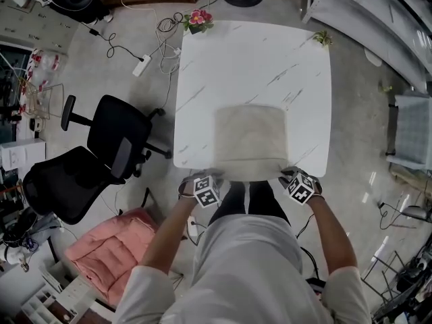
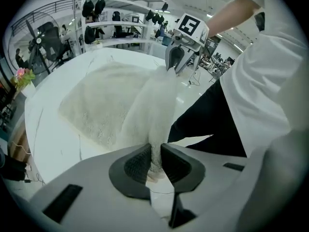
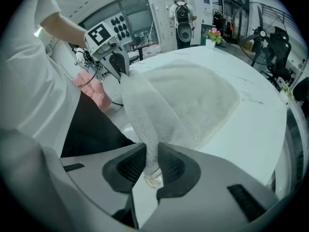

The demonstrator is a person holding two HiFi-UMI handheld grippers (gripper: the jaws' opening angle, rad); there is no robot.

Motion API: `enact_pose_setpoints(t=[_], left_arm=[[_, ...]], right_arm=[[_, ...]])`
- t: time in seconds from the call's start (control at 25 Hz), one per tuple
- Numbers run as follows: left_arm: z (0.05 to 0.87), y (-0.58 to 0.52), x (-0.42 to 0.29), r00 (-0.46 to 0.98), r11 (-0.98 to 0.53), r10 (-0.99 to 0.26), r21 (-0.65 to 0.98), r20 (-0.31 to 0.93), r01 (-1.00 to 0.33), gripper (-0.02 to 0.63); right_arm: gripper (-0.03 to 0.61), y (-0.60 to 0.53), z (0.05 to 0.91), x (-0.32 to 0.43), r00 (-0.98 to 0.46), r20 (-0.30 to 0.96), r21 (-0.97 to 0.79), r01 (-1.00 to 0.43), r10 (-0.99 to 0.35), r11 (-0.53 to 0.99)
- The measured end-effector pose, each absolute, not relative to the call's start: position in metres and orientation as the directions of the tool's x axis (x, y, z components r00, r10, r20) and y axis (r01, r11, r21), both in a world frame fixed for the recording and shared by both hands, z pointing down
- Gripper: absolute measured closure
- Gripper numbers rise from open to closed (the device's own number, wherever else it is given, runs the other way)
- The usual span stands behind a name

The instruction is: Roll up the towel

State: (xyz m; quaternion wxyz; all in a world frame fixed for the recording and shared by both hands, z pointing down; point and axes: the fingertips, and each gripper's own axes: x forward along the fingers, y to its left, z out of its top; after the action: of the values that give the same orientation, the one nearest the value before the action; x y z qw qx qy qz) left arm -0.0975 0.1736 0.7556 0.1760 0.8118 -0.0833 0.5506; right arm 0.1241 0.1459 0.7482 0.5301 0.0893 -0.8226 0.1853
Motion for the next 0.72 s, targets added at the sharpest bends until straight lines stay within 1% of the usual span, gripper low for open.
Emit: enact_pose_setpoints(t=[0.2,0.36,0.52,0.6,0.72], left_arm=[[0.745,0.167,-0.098,0.397,-0.881,0.228,0.362,0.889,-0.306,0.538],[0.734,0.15,-0.099,0.399,-0.864,0.29,0.417,0.87,-0.282,0.538],[0.725,0.122,-0.099,0.41,-0.855,0.304,0.436,0.86,-0.281,0.538],[0.726,0.107,-0.099,0.405,-0.857,0.29,0.423,0.867,-0.293,0.538],[0.732,0.081,-0.102,0.38,-0.873,0.227,0.36,0.897,-0.329,0.535]], right_arm=[[0.494,0.139,0.745,0.125,-0.444,0.876,-0.356,-0.33,0.189,0.875],[0.494,0.122,0.735,0.121,-0.466,0.852,-0.409,-0.311,0.237,0.858],[0.494,0.097,0.729,0.121,-0.492,0.831,-0.451,-0.323,0.259,0.832],[0.494,0.08,0.728,0.121,-0.498,0.834,-0.44,-0.339,0.239,0.832],[0.489,0.053,0.732,0.12,-0.488,0.855,-0.38,-0.365,0.173,0.85]])
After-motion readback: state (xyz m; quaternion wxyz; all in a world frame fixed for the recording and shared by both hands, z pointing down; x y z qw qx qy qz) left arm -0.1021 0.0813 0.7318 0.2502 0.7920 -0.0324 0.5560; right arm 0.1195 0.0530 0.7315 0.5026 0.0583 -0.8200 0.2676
